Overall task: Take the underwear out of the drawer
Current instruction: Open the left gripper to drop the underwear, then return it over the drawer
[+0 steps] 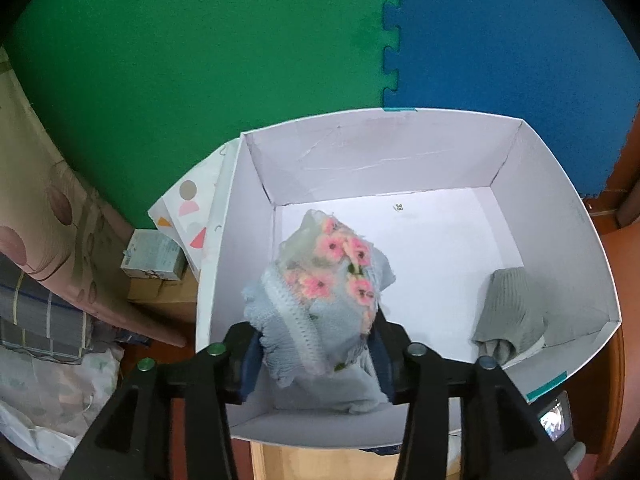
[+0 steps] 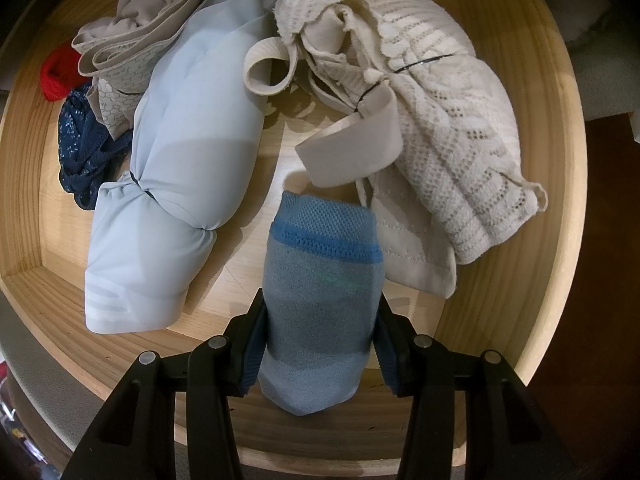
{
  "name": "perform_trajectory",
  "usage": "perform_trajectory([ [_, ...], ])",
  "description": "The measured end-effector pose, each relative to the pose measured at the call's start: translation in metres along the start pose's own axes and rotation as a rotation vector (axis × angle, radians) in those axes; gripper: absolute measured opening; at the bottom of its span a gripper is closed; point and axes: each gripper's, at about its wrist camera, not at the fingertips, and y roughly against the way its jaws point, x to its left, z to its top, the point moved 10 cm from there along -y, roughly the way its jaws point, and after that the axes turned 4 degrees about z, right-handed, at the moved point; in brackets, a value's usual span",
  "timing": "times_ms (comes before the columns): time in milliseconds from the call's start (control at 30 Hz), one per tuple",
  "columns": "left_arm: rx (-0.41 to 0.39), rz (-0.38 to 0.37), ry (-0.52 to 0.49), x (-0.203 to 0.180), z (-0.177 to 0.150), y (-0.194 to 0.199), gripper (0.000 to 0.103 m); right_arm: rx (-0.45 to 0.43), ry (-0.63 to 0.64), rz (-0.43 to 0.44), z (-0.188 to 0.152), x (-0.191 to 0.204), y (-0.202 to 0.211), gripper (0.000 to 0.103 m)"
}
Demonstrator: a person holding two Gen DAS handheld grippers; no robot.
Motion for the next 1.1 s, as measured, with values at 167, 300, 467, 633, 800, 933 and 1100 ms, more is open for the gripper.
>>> perform_trajectory([
  [167, -0.006, -0.021, 0.015, -0.002, 0.0, 0.003, 0.059, 0.0, 0.001, 0.0, 0.001, 0.0, 0.0, 0.045],
  [300, -0.036, -0.031, 0.023, -0.001, 0.005, 0.014, 0.064, 0.0, -0.001, 0.0, 0.001, 0.001, 0.001, 0.045],
  [467, -0.058, -0.058, 0.027, 0.001, 0.007, 0.031, 0.065, 0.002, 0.002, -0.001, 0.002, 0.002, 0.001, 0.045],
  [633, -0.106, -0.023, -0.014, 0.003, -0.003, 0.051, 0.065, 0.002, 0.003, -0.002, 0.003, 0.002, 0.001, 0.045],
  [800, -0.101, -0.037, -0.026, 0.003, -0.034, 0.066, 0.065, 0.002, 0.008, -0.006, 0.003, 0.0, -0.001, 0.044],
  [933, -0.077, -0.024, -0.025, 0.005, -0.07, 0.065, 0.065, 0.003, 0.01, -0.009, 0.003, 0.0, -0.002, 0.044],
  [1100, -0.027, 0.038, -0.035, 0.012, -0.125, 0.045, 0.065, 0.002, 0.019, -0.016, 0.004, 0.0, -0.003, 0.044],
])
